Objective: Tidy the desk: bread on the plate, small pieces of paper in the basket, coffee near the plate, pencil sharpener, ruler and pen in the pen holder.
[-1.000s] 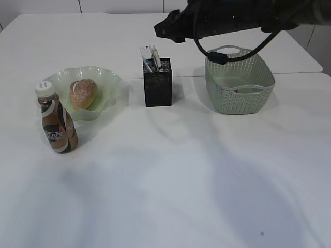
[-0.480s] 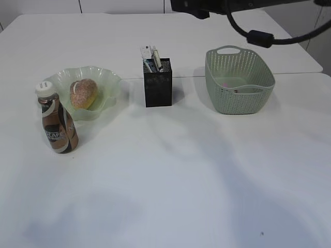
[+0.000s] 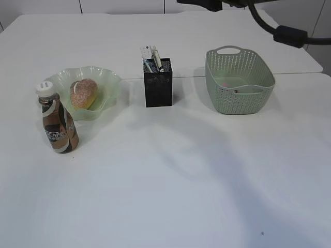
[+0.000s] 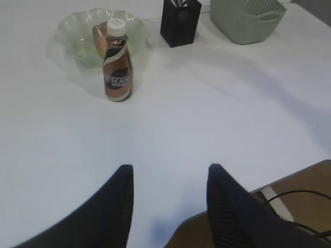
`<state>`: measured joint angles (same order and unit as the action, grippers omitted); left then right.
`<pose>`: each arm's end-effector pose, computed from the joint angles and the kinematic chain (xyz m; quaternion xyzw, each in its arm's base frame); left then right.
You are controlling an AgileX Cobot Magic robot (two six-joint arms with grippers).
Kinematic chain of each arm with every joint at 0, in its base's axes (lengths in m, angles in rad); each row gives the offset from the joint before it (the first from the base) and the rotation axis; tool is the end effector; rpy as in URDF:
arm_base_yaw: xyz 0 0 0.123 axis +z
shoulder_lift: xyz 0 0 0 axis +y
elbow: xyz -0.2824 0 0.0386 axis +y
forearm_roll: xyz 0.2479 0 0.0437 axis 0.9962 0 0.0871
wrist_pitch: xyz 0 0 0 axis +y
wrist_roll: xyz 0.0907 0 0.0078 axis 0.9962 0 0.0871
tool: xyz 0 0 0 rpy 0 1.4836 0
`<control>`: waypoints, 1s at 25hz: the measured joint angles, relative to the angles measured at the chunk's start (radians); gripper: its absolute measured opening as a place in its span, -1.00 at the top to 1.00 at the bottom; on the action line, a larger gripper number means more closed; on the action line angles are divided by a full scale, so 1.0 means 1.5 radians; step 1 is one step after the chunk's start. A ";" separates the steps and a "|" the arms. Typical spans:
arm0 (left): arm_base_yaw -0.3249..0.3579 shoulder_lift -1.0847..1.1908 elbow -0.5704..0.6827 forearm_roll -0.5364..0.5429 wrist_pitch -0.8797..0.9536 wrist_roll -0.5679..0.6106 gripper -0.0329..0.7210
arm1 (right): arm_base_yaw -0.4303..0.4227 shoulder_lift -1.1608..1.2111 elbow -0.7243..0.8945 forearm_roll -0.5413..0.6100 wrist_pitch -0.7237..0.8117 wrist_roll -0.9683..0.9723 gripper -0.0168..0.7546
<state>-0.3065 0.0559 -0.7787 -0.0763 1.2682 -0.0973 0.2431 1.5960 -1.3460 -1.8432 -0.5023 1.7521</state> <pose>-0.0415 0.0062 0.3339 0.0981 0.8430 -0.1420 0.5095 0.3525 0.1308 0.3608 -0.2828 0.7450 0.2257 0.5605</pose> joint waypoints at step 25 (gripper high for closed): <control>0.177 -0.035 0.149 -0.187 -0.065 0.227 0.04 | 0.000 -0.010 0.001 0.000 -0.025 0.027 0.10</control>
<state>-0.0413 0.0038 -0.5557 -0.3568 1.1708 0.2425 0.2431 1.5810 -1.3443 -1.8432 -0.5405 1.7926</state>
